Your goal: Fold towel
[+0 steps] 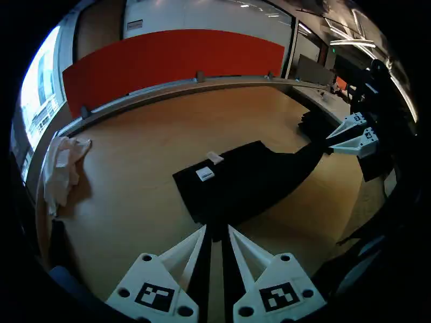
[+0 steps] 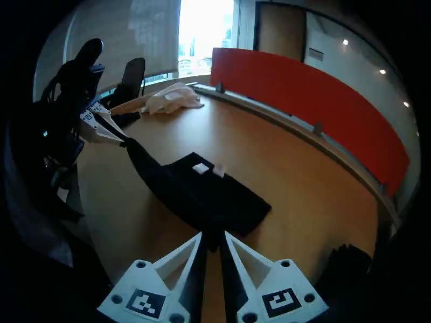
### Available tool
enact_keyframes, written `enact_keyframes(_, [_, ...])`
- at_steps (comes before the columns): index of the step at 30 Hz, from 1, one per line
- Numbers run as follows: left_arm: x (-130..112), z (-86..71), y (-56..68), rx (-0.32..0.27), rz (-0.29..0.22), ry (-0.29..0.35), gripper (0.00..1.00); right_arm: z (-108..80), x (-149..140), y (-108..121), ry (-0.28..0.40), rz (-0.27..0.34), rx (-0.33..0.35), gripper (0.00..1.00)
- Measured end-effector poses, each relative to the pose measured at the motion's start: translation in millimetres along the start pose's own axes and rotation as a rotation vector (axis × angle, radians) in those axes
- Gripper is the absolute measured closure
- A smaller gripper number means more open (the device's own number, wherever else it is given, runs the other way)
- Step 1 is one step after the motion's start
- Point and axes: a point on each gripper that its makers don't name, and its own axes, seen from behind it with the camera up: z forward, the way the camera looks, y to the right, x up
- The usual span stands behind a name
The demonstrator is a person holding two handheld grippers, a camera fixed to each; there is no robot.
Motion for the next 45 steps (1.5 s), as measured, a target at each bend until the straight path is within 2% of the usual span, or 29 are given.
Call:
enact_keyframes(20, [8.5, -15.0, 7.0, -0.014, 0.002, 0.000, 0.88, -20.1, 9.0, -4.7, 0.008, 0.003, 0.010, 0.85])
enact_keyframes(29, [8.0, -12.3, 8.5, -0.015, -0.003, -0.003, 0.88, -19.4, 6.5, -4.4, 0.000, 0.001, 0.011, 0.85])
enact_keyframes(38, [6.7, 1.9, 6.8, -0.020, -0.007, -0.016, 0.88, -9.5, -2.7, 4.0, -0.026, 0.021, 0.010, 0.84])
enact_keyframes(45, [7.9, 22.4, 0.8, -0.021, -0.031, -0.030, 0.88, 7.4, -13.2, 16.6, -0.059, 0.050, 0.013, 0.84])
